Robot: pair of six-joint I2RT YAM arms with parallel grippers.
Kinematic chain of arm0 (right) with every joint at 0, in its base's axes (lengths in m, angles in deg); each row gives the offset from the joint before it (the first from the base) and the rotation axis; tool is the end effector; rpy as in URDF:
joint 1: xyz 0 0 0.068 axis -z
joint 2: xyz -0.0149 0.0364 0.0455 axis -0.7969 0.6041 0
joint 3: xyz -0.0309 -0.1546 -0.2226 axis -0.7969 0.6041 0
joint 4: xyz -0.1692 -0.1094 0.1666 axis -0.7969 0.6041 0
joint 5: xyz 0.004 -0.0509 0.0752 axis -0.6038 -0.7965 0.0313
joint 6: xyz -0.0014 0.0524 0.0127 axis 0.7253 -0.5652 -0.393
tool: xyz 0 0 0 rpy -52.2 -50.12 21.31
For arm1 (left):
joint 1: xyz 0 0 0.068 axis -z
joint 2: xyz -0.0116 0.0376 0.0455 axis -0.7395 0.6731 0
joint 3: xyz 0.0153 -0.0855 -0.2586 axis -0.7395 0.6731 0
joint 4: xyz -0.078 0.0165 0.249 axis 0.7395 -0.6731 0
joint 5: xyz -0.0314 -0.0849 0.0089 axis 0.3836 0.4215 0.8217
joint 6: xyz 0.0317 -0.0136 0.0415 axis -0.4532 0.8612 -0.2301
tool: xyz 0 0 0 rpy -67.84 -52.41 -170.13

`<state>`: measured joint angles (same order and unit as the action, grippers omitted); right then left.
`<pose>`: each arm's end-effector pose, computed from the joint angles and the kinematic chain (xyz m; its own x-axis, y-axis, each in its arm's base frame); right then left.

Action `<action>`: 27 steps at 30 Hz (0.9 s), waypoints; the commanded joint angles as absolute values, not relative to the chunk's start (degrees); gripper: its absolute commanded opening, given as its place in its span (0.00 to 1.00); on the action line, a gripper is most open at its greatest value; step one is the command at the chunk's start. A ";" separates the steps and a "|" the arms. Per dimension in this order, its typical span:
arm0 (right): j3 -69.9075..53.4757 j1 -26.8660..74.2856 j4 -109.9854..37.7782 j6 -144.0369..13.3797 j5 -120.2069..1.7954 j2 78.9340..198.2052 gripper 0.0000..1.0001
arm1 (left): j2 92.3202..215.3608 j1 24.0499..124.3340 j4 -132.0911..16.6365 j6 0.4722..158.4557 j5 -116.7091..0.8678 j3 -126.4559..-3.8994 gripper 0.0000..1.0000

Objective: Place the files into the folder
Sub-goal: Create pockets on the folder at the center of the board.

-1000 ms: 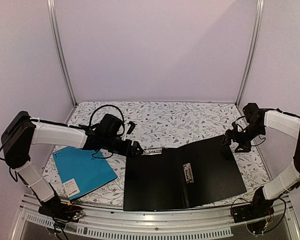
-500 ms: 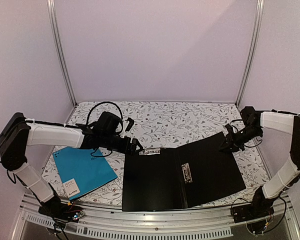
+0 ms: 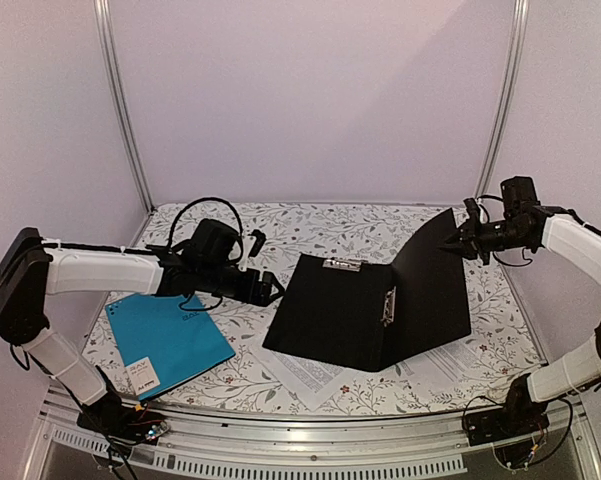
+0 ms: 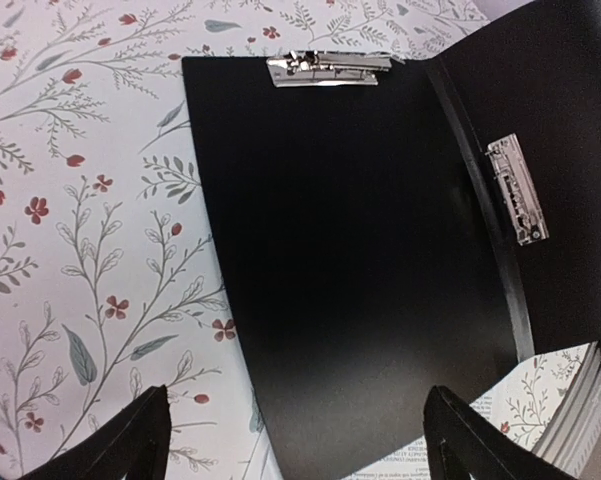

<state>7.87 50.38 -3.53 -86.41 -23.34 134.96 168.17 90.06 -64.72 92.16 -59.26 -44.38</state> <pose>0.2757 0.0363 0.2752 -0.9037 0.3009 -0.3045 -0.0455 0.6396 0.7673 0.2392 -0.2242 0.1975 -0.7632 0.1437 -0.6300 0.4609 0.8045 -0.3748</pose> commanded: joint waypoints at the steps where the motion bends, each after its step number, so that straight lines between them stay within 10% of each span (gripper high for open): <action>1: 6.13 49.82 -12.43 -95.52 -21.12 136.88 0.00 | 167.47 90.23 -65.37 92.76 -60.05 -45.44 0.88; 21: -12.19 45.35 -17.83 -96.02 -23.10 159.95 0.00 | 170.03 90.15 -68.16 92.77 -62.91 -47.50 0.88; 27: -17.86 45.46 -7.75 -87.26 -26.40 164.68 0.29 | 168.67 89.78 -71.78 92.45 -68.68 -47.65 0.89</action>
<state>-14.08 45.72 -14.61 -93.82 -24.06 162.52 169.33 90.04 -67.95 92.72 -63.44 -46.37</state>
